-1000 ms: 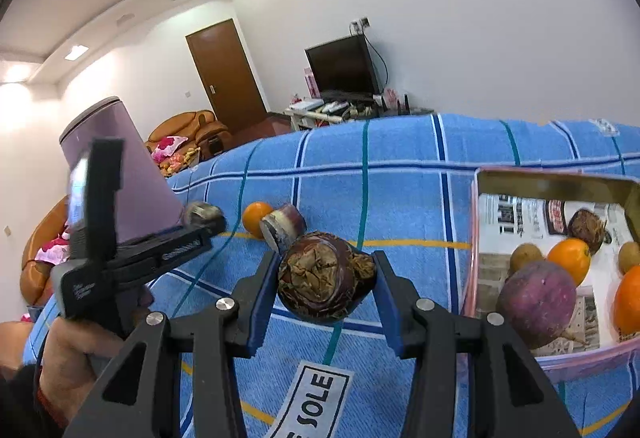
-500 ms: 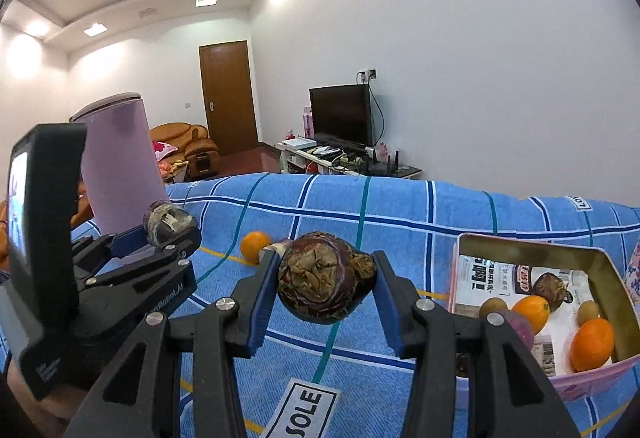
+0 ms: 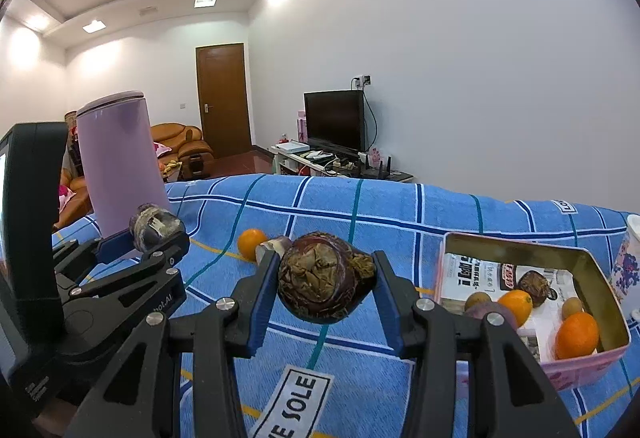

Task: Organize fruits
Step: 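Lift the taro and striped tuber and carry them toward the pink tin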

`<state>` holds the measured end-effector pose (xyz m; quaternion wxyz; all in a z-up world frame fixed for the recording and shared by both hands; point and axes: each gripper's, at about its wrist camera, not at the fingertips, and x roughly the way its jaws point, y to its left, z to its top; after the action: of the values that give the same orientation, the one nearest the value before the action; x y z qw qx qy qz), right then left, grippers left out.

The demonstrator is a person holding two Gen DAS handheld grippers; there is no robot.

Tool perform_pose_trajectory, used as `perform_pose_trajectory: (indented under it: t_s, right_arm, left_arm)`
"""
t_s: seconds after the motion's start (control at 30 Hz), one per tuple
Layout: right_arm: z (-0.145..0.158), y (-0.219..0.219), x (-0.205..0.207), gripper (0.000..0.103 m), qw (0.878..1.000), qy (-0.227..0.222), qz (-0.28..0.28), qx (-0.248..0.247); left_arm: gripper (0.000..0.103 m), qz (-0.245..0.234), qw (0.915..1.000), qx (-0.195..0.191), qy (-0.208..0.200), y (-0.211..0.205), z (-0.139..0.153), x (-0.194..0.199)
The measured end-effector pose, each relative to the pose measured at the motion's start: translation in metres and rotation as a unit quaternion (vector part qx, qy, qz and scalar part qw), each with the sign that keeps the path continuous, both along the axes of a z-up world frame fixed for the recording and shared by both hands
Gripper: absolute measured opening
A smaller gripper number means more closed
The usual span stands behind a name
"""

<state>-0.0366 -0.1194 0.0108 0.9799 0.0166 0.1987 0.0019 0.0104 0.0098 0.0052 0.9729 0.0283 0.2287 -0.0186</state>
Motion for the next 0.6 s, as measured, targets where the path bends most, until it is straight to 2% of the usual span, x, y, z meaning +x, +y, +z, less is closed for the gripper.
perform_pose_trajectory:
  t_s: [0.6]
  right_arm:
    - [-0.003,-0.009,-0.017,0.048,1.000,0.004,-0.009,0.006]
  left_arm:
    - [0.049,-0.002,1.0000,-0.004,-0.002,-0.001,0.001,-0.015]
